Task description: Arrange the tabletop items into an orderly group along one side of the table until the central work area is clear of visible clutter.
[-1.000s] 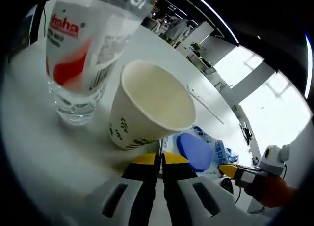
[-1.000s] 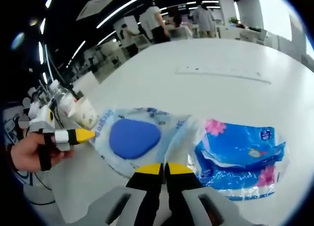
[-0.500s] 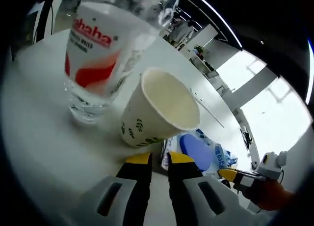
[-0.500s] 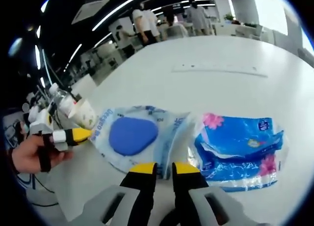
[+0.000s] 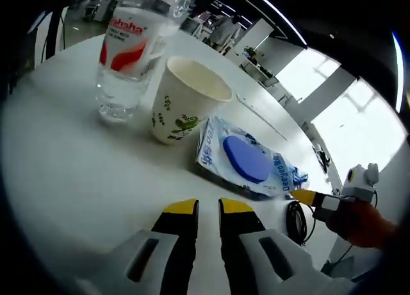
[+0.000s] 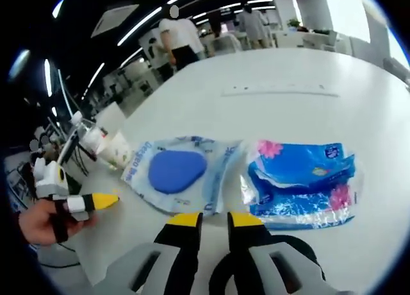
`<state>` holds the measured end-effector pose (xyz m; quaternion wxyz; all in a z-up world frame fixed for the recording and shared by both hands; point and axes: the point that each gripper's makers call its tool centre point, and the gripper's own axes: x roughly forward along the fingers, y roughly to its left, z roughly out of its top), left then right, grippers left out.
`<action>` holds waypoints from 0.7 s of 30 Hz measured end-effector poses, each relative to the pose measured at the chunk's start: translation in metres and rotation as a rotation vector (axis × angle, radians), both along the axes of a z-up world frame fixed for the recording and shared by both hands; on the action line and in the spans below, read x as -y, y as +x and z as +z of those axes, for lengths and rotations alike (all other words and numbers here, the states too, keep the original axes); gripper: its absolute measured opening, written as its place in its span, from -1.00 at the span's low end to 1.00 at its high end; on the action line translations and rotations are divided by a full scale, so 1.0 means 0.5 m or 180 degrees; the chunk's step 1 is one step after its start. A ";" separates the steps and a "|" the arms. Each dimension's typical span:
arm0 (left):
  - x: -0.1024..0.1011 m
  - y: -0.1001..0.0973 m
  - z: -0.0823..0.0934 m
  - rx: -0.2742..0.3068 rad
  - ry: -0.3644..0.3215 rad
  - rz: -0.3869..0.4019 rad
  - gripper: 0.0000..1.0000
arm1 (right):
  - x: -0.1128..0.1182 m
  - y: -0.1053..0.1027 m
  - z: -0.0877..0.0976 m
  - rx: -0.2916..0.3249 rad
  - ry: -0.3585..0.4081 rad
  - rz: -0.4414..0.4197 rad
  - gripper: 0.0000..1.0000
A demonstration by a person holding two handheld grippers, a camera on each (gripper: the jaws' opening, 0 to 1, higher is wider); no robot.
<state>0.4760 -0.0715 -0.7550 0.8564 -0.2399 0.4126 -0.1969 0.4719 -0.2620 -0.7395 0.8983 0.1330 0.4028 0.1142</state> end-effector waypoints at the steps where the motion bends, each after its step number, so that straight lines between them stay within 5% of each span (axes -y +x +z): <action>1: 0.007 -0.005 0.001 0.0004 0.0004 -0.0035 -0.82 | 0.002 -0.004 0.001 0.0002 -0.0002 -0.0005 -0.73; 21: 0.172 -0.057 0.034 0.0150 -0.0064 -0.0600 -0.83 | 0.104 -0.104 0.015 0.0043 -0.0057 -0.0247 -0.75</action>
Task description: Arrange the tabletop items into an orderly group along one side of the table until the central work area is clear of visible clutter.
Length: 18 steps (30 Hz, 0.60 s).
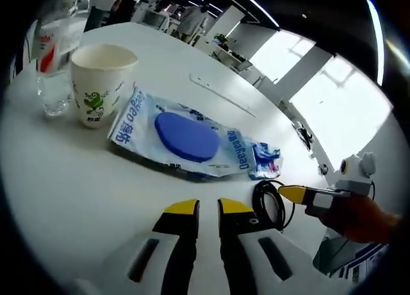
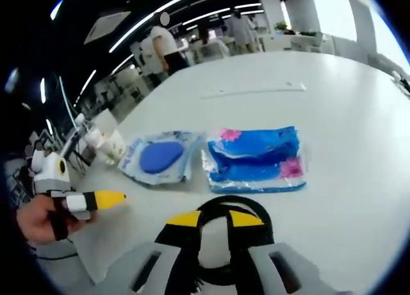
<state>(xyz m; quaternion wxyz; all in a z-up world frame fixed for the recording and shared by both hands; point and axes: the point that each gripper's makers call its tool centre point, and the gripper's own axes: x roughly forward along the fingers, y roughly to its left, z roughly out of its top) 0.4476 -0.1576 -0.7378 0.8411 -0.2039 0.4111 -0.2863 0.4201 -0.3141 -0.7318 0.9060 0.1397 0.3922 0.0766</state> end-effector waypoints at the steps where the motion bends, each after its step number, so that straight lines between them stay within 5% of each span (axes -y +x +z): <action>1: 0.011 -0.004 0.001 -0.0006 -0.0016 -0.0025 -0.83 | 0.007 -0.006 0.000 -0.0004 -0.0005 -0.0017 -0.74; 18: 0.136 -0.056 0.001 -0.0043 -0.0072 -0.0370 -0.81 | 0.093 -0.079 -0.016 -0.0054 -0.0030 -0.0250 -0.75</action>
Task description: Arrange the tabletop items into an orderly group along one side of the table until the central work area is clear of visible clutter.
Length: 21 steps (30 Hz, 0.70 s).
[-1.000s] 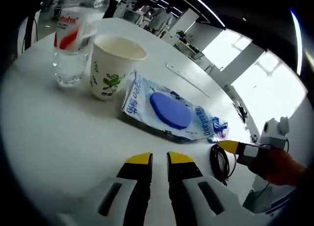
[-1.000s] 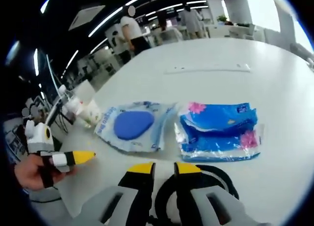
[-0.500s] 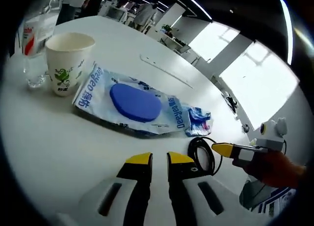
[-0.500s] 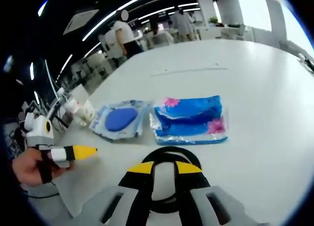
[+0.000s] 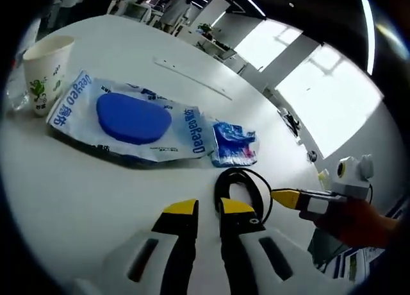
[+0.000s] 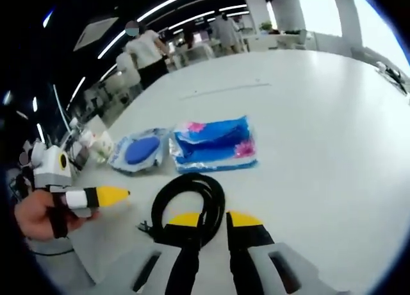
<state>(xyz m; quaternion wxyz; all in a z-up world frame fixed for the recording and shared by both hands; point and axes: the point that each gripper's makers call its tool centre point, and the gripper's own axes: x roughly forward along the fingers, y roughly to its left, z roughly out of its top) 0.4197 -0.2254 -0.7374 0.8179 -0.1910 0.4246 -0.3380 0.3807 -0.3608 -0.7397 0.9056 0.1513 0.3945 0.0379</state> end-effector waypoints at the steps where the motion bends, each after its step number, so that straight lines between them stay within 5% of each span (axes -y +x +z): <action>1: 0.007 -0.001 -0.001 0.0002 0.0010 -0.0024 -0.81 | 0.001 -0.001 -0.002 -0.0008 0.0007 -0.0003 -0.75; 11: 0.066 -0.015 -0.011 0.0008 0.0138 -0.0266 -0.78 | -0.010 -0.002 -0.014 -0.0049 0.0110 -0.0010 -0.76; 21: 0.063 -0.021 -0.038 -0.0001 0.0357 -0.0302 -0.85 | -0.022 0.005 -0.023 -0.0058 0.0182 0.0033 -0.89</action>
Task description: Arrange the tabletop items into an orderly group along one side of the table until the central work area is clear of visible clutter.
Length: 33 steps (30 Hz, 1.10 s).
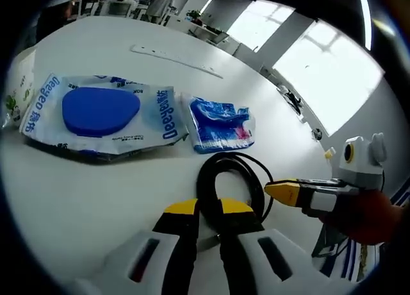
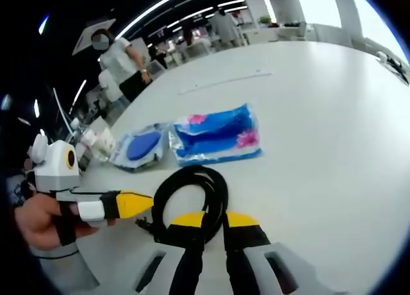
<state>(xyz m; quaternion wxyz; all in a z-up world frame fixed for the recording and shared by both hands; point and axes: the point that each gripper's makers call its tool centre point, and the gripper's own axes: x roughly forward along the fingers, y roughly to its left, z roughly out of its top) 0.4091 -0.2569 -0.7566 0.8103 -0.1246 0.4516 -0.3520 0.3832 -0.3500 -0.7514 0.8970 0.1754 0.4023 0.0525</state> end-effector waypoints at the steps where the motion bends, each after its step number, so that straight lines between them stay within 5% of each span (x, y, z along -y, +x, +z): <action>1: 0.001 0.000 0.000 -0.0009 -0.0011 0.0007 -0.85 | -0.004 0.001 -0.001 0.0000 0.0005 0.0014 -0.91; 33: -0.093 0.005 0.013 0.0025 0.0072 0.0219 -0.89 | -0.095 0.027 0.004 -0.0010 0.0001 0.0345 -0.91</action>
